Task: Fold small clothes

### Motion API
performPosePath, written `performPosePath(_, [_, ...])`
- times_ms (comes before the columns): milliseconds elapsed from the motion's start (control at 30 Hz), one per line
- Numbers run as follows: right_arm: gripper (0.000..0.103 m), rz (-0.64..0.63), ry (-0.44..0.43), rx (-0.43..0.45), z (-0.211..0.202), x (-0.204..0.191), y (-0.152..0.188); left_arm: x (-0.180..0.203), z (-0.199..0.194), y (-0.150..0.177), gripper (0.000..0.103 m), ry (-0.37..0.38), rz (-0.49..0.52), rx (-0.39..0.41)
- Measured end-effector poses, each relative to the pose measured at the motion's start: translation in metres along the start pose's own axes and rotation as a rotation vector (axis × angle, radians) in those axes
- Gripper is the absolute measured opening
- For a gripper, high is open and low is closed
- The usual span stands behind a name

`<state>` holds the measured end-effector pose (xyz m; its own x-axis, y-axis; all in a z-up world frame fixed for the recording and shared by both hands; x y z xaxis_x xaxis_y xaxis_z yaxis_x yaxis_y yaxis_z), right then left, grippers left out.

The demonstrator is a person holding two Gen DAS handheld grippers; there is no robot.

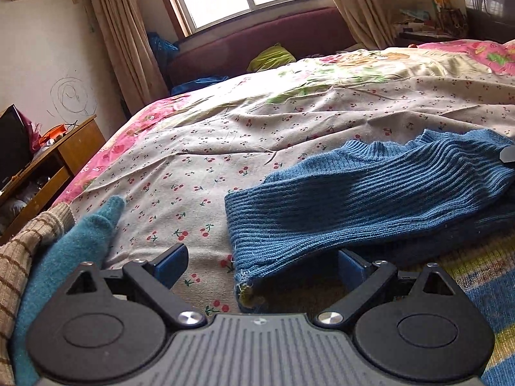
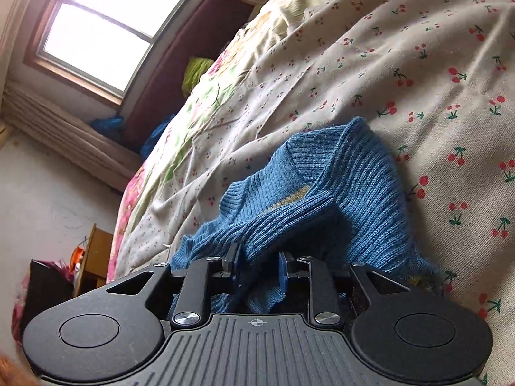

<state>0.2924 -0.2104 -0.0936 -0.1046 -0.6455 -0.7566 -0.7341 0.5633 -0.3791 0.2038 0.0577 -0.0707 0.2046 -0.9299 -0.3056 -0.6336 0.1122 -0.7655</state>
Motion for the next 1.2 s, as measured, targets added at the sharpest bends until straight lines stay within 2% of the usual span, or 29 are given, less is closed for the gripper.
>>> performPosePath(133, [0.024,-0.043,0.017,0.018,-0.005,-0.003,-0.008,0.001,0.001,-0.003,0.103,0.006,-0.004,0.006])
performPosePath(200, [0.024,-0.027,0.024,-0.002,-0.002,-0.003,-0.011,0.002,0.0,-0.004,0.103,0.008,0.0,0.01])
performPosePath(267, [0.025,-0.018,0.067,-0.03,0.002,0.0,-0.015,0.003,0.0,-0.004,0.103,0.01,0.003,0.012])
performPosePath(400, [0.025,0.054,0.066,-0.029,0.005,0.004,-0.021,0.004,0.0,-0.004,0.103,0.021,-0.001,0.006])
performPosePath(467, [0.016,0.039,0.084,-0.025,0.007,-0.001,-0.026,0.003,0.001,-0.005,0.103,0.027,-0.008,-0.001])
performPosePath(533, [0.01,-0.014,0.05,-0.002,-0.001,-0.016,-0.031,0.0,0.001,-0.007,0.103,0.033,-0.023,-0.005])
performPosePath(667, [0.009,-0.15,-0.054,0.109,-0.043,-0.048,-0.031,-0.007,-0.007,-0.01,0.103,0.035,-0.064,0.025])
performPosePath(733, [0.009,-0.209,-0.067,0.145,-0.059,-0.049,-0.023,-0.007,-0.008,-0.008,0.103,0.042,-0.066,0.028])
performPosePath(800, [0.009,-0.218,-0.005,0.13,-0.057,-0.034,-0.016,-0.003,-0.005,-0.002,0.103,0.036,-0.041,0.013])
performPosePath(900, [0.01,-0.166,0.114,0.028,-0.035,0.003,-0.008,0.0,0.001,0.007,0.103,0.039,-0.019,-0.029])
performPosePath(1000, [0.013,-0.07,0.091,0.004,-0.031,0.021,-0.006,-0.001,0.0,0.009,0.103,0.032,-0.015,-0.028])
performPosePath(1133, [0.015,-0.083,0.078,0.035,-0.029,0.015,-0.015,-0.004,0.003,0.005,0.103,0.008,-0.014,-0.019])
performPosePath(1200, [0.015,-0.091,0.104,0.034,-0.024,0.012,-0.019,-0.009,0.006,0.003,0.103,-0.022,-0.031,-0.022])
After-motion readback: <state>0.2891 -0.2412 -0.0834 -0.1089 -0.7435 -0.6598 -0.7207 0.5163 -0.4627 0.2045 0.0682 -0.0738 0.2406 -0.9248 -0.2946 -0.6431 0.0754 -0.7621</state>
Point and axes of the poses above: each gripper's, at about its wrist camera, not at the fingertips, and z roughly the way its jaws point, x to its right, y to its underside, the point moved 3 cm from there along z, roughly the way its jaws point
